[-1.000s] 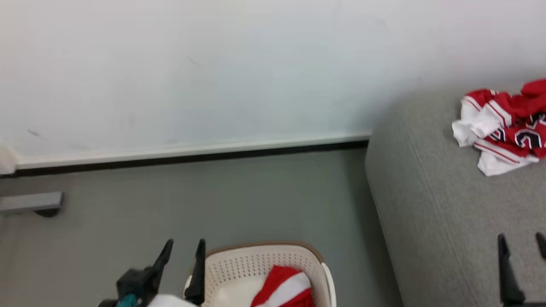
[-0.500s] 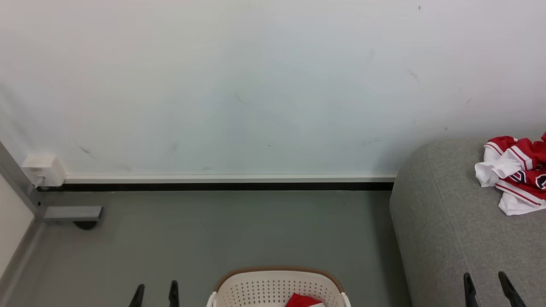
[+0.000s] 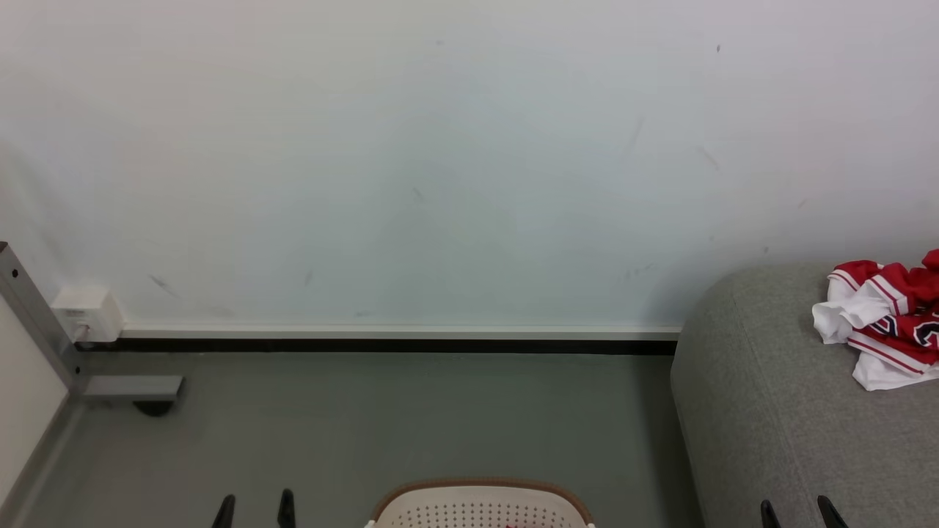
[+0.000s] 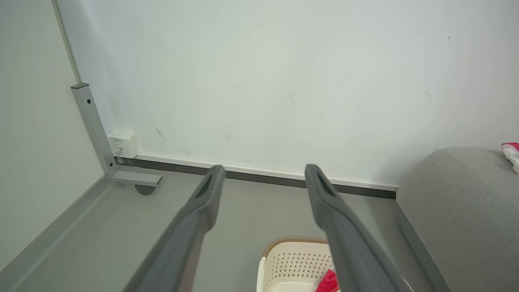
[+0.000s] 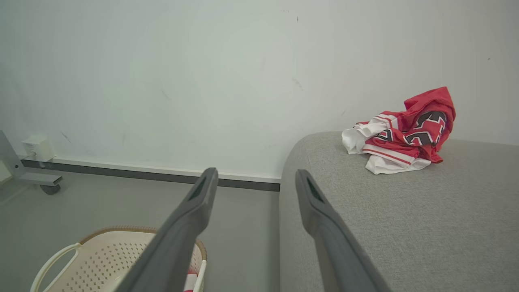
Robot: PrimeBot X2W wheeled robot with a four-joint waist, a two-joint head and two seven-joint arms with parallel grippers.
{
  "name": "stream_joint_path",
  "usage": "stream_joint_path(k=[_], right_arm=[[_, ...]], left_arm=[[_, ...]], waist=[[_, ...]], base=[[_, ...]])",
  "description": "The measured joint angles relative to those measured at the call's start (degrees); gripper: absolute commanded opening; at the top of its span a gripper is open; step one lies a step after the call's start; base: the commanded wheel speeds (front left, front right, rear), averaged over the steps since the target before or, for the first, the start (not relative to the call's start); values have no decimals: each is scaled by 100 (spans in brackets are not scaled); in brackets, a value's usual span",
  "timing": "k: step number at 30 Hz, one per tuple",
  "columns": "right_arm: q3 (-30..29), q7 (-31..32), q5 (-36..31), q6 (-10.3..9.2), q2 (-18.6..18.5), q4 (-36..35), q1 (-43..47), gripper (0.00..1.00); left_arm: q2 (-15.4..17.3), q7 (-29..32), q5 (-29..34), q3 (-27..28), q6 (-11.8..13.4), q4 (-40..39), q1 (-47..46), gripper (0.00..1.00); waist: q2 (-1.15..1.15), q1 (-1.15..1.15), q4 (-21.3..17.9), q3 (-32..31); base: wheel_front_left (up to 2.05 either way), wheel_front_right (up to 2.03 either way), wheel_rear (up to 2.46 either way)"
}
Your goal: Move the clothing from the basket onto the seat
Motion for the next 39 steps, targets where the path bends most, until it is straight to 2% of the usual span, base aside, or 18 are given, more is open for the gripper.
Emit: stream_joint_path(k=[6, 20, 39], right_arm=[[53, 0, 96, 0, 3, 9, 16, 100], [56, 0, 134, 0, 4, 11, 5, 100], [46, 0, 132, -1, 4, 11, -35, 100]], left_arm=[[-115, 0, 144, 81, -153, 15, 21, 100], [-253, 0, 310, 242, -338, 137, 32, 100], [-358, 0, 422, 424, -442, 186, 21, 100]], waist=[[0, 0, -29, -35], [0, 1, -21, -26], [0, 1, -78, -3]], base=[[0, 0, 0], [0, 0, 0], [0, 0, 0]])
